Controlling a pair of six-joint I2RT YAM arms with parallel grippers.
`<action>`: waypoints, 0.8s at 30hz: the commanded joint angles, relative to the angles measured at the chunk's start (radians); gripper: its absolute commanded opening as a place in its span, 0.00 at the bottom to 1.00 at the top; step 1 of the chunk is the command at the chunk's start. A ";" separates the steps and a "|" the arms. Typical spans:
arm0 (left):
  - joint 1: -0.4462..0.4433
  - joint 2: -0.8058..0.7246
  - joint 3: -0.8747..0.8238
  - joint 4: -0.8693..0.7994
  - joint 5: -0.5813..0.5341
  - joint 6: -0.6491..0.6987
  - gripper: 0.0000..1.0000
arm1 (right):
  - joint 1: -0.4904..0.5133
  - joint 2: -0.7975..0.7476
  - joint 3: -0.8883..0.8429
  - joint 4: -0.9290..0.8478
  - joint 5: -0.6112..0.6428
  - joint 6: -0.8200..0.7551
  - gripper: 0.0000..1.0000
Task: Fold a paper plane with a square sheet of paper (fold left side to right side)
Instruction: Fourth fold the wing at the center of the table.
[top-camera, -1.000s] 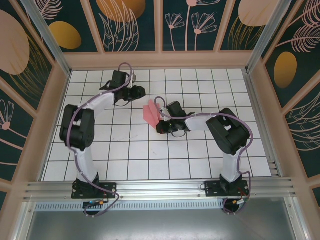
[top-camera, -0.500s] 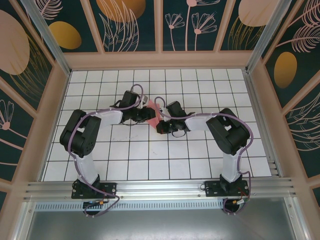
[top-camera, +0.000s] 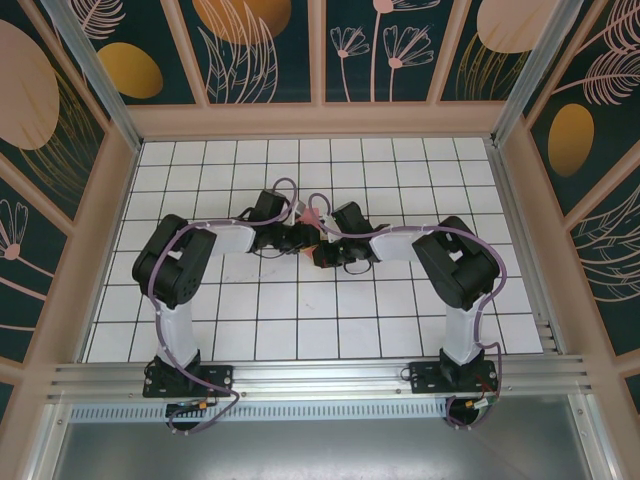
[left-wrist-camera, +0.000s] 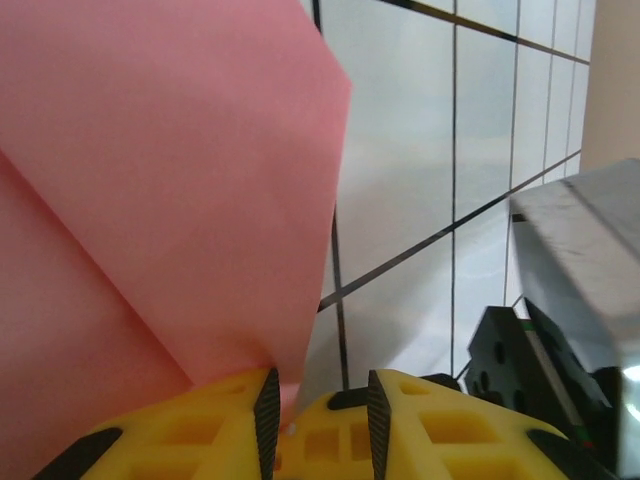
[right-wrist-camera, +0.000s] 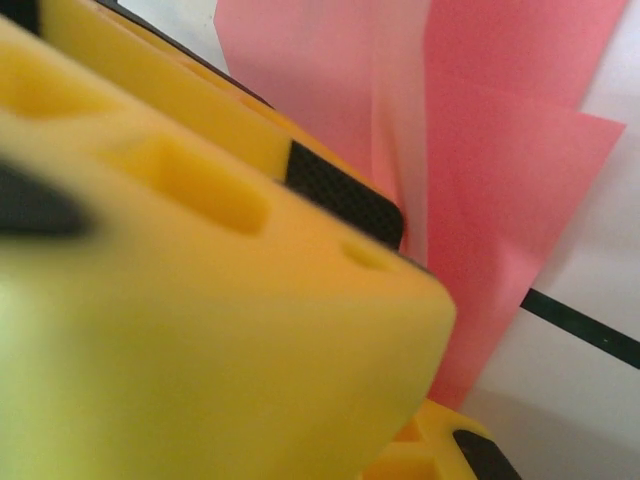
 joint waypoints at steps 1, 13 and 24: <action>-0.002 0.031 0.011 0.030 0.015 -0.016 0.32 | -0.014 0.066 -0.033 -0.204 0.093 -0.022 0.00; 0.001 0.108 0.097 -0.054 -0.098 0.032 0.31 | -0.012 0.075 -0.036 -0.238 0.122 -0.032 0.00; 0.044 0.184 0.276 -0.131 -0.108 0.064 0.32 | -0.012 0.080 -0.051 -0.239 0.125 -0.035 0.00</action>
